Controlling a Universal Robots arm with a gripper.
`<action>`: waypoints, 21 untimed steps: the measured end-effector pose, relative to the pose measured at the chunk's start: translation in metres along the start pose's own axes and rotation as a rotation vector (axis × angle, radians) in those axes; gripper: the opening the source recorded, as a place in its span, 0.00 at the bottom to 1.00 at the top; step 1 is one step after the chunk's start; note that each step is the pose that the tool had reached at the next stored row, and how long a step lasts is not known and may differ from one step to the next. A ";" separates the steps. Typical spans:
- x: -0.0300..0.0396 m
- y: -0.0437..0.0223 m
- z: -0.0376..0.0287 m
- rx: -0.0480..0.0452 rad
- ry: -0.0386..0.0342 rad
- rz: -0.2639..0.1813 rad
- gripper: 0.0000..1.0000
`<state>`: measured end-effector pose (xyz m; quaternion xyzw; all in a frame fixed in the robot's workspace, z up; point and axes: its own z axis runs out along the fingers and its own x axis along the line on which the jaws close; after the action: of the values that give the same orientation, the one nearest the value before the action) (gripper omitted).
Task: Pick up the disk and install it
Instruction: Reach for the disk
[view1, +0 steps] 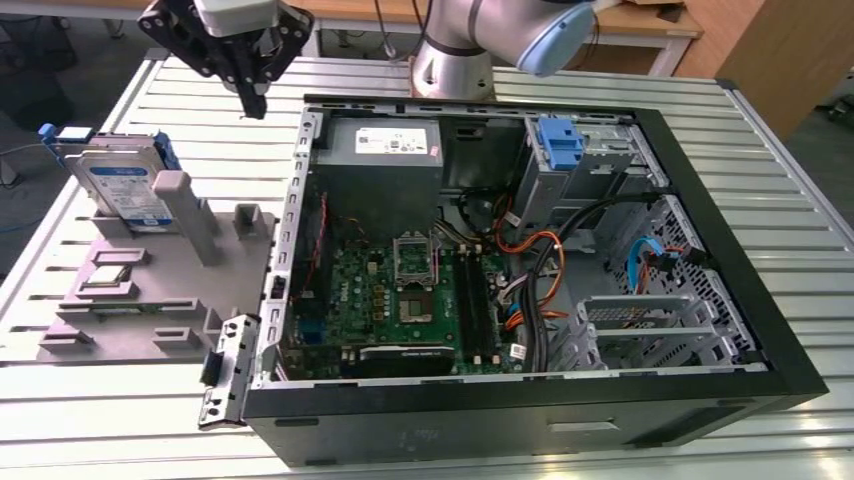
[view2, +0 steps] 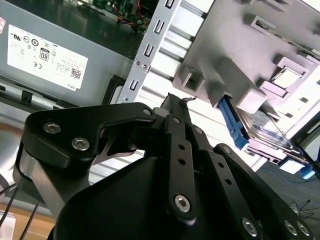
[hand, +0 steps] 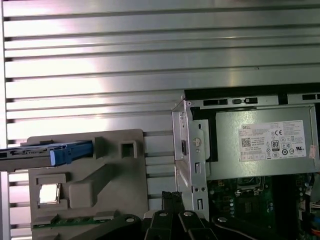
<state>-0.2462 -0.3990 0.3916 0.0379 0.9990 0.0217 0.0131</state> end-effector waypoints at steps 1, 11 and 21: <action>0.0011 -0.0001 0.0000 0.0000 0.0000 0.000 0.10; 0.0121 -0.0009 -0.0002 0.0001 0.0001 0.000 0.10; 0.0256 -0.0019 -0.0003 0.0000 0.0000 0.000 0.10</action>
<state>-0.2719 -0.3989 0.3912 0.0379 0.9990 0.0217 0.0131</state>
